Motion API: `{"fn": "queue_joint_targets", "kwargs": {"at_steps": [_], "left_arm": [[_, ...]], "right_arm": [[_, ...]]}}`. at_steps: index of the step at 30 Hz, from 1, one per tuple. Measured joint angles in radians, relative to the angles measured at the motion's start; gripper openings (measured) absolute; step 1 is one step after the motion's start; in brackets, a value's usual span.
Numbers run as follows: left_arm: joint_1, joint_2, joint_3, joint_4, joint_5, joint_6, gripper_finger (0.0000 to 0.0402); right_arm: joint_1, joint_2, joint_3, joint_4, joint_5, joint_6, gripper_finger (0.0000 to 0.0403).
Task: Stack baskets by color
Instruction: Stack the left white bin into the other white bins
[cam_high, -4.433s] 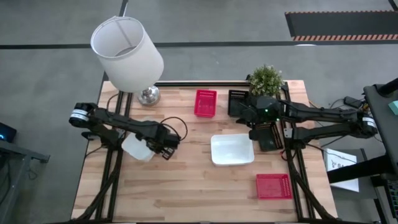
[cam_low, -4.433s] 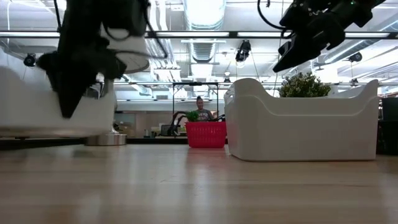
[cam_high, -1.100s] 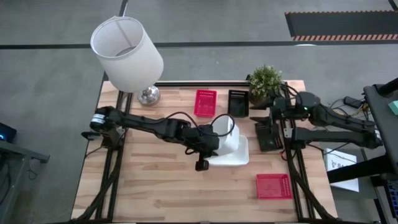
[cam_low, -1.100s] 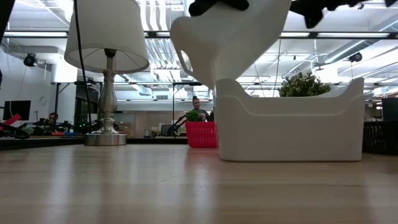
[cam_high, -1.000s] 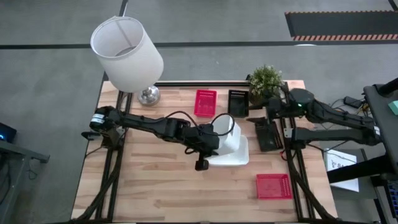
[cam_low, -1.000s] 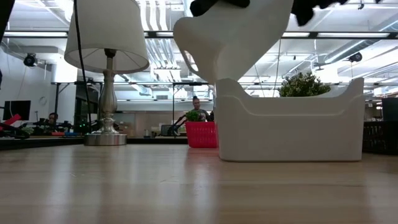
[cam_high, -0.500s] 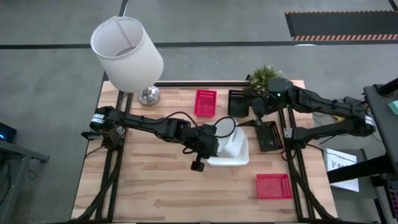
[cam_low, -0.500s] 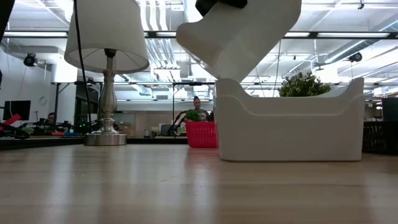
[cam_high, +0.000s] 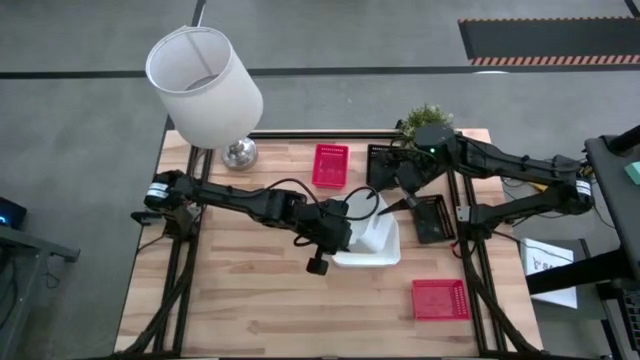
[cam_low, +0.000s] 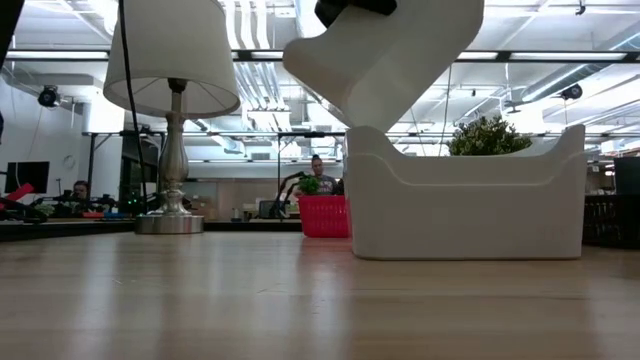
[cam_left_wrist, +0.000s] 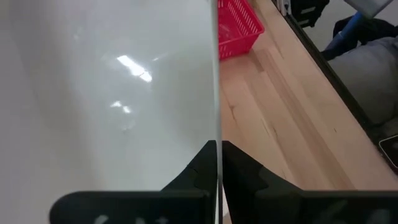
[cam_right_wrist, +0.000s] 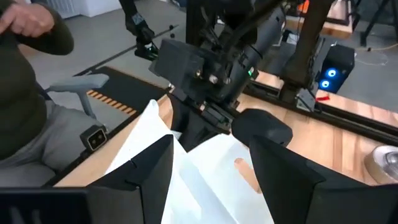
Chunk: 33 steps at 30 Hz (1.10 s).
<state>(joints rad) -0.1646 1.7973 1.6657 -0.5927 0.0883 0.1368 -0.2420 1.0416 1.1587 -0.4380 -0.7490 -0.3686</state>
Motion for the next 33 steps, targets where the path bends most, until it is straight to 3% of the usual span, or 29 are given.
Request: {"fn": "queue_joint_targets", "kwargs": {"at_steps": [23, 33], "left_arm": [[0.002, 0.005, -0.006, 0.061, -0.001, 0.002, 0.0000], [0.003, 0.005, -0.032, 0.103, 0.012, 0.001, 0.0000]], "right_arm": [[0.000, -0.028, -0.002, -0.031, -0.007, -0.042, 0.0171], [0.054, -0.058, -0.002, -0.037, 0.077, -0.022, 0.0171]]}}
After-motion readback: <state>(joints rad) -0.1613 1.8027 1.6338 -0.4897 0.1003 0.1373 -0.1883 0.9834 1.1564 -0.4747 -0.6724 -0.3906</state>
